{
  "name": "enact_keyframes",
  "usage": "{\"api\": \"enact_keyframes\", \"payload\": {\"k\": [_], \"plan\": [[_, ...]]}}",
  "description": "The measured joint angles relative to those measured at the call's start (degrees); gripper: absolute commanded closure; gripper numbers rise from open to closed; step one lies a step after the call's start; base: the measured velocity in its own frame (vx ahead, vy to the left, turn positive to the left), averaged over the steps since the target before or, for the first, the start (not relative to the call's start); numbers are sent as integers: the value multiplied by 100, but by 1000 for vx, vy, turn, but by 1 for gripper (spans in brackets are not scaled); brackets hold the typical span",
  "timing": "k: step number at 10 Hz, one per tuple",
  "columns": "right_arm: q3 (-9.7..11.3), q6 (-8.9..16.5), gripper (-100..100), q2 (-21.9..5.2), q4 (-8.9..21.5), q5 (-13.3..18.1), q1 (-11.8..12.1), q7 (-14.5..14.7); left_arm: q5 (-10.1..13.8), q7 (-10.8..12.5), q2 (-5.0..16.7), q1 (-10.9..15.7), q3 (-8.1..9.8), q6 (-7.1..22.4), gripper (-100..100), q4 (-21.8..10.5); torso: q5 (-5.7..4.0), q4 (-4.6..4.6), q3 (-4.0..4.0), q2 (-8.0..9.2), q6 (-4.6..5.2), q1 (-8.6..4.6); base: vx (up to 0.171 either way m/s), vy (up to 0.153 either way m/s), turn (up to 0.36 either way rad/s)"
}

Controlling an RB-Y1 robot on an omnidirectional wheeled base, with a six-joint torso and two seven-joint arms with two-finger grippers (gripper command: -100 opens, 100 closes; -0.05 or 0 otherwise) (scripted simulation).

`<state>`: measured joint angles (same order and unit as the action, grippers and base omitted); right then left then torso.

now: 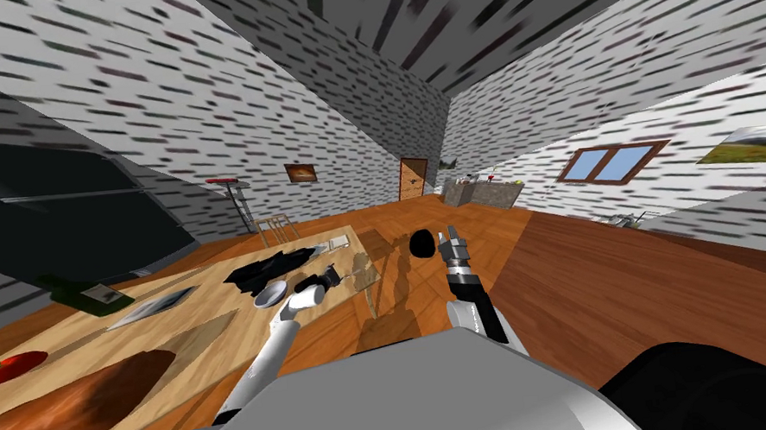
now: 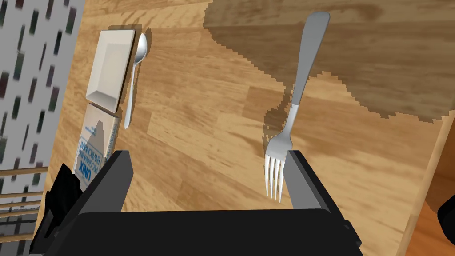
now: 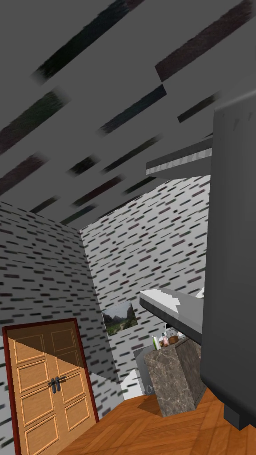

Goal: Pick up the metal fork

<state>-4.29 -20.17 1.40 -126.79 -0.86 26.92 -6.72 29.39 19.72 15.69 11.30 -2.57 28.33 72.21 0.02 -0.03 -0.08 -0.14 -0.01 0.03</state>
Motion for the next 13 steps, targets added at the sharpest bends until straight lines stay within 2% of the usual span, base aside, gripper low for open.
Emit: {"api": "enact_keyframes", "payload": {"k": [1, 4, 6, 13], "plan": [[0, 0, 0, 0, 0, 0, 0, 0, -22, 38, -17, 53, 20, 165, -100, -80, 0, 0, 0, 1, -3, -1, 25, 8, -100], [0, 0, 0, 0, 0, 0, 0, 0, 173, 75, 70, 389, 8, 573, -100, -656, -1, -1, -1, -2, -1, -4, 23, 5, -62], [0, 0, 0, 0, 0, 0, 0, 0, 250, 125, 133, 511, 15, 901, -100, -828, -1, 0, -1, -2, -1, -5, 27, 3, -76], [0, 0, 0, 0, 0, 0, 1, 0, 588, 171, 324, 1131, -18, 1749, -100, -1944, -2, -2, -5, -9, -2, -11, 36, -4, -78]]}}
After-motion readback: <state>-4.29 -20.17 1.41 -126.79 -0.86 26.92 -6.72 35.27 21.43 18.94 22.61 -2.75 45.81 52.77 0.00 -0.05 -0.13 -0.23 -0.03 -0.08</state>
